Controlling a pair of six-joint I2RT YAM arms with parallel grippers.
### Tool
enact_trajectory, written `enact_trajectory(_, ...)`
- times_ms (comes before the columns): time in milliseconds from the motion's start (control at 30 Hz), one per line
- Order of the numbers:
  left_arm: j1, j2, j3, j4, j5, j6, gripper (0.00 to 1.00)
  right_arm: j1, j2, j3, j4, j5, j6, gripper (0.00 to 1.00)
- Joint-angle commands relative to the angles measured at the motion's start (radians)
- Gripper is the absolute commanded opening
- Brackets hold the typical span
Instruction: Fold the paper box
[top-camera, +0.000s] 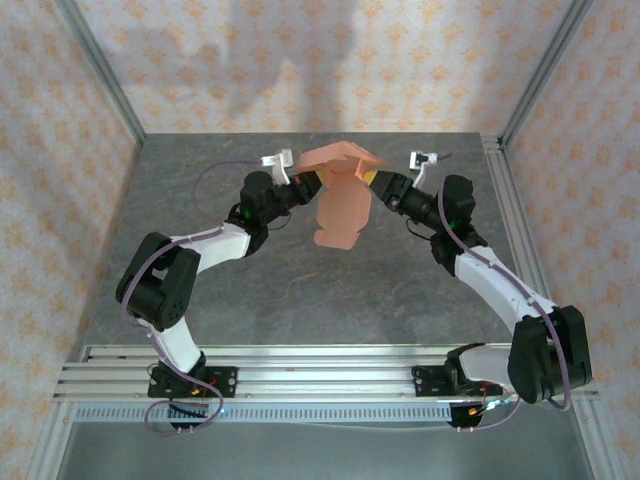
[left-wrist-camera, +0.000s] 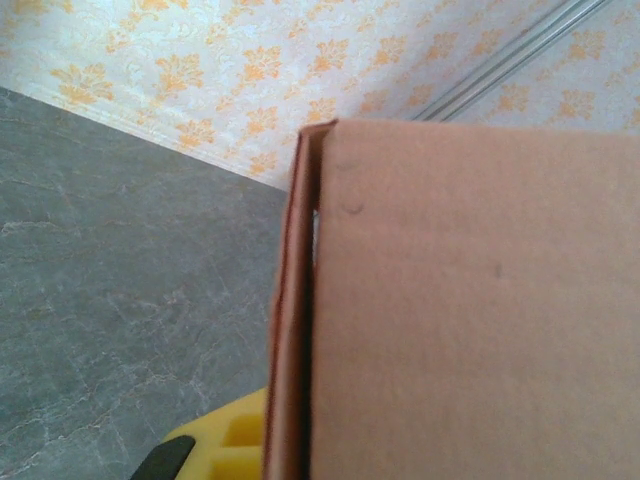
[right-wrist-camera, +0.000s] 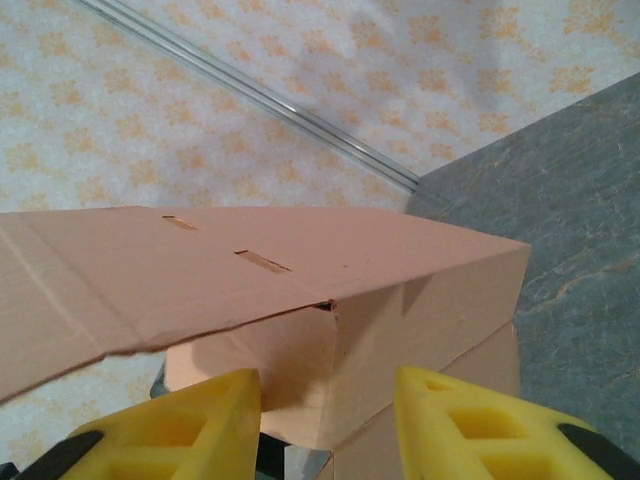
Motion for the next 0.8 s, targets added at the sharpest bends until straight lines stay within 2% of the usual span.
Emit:
enact_trajectory(0, 0.002, 0.007, 0.035, 0.008, -0.004, 0.024, 0.00, 0.004, 0.015, 0.026, 0.022, 0.021, -0.016, 0.35)
enact_trajectory(167, -0.001, 0.005, 0.034, -0.014, -0.007, 0.051, 0.00, 0.005, 0.009, 0.026, -0.022, 0.048, -0.033, 0.14)
enact_trajectory(267, -0.014, -0.005, 0.042, -0.095, -0.031, 0.123, 0.00, 0.004, 0.005, 0.027, -0.036, 0.054, -0.035, 0.00)
enact_trajectory(400, -0.032, -0.027, 0.041, -0.181, -0.084, 0.201, 0.00, 0.004, -0.005, 0.028, -0.080, 0.068, -0.059, 0.00)
enact_trajectory(467, -0.034, -0.031, 0.038, -0.184, -0.097, 0.206, 0.00, 0.005, -0.009, 0.027, -0.106, 0.082, -0.073, 0.24)
enact_trajectory(500, -0.034, -0.031, 0.036, -0.183, -0.101, 0.206, 0.00, 0.004, -0.011, 0.026, -0.113, 0.089, -0.078, 0.30)
enact_trajectory(533, -0.034, -0.029, 0.038, -0.182, -0.102, 0.204, 0.00, 0.004, -0.012, 0.024, -0.118, 0.095, -0.081, 0.30)
enact_trajectory(667, -0.034, -0.020, 0.045, -0.180, -0.101, 0.203, 0.00, 0.004, -0.008, 0.025, -0.129, 0.105, -0.088, 0.00)
enact_trajectory(767, -0.033, -0.018, 0.044, -0.180, -0.104, 0.201, 0.00, 0.005, -0.017, 0.026, -0.156, 0.125, -0.107, 0.00)
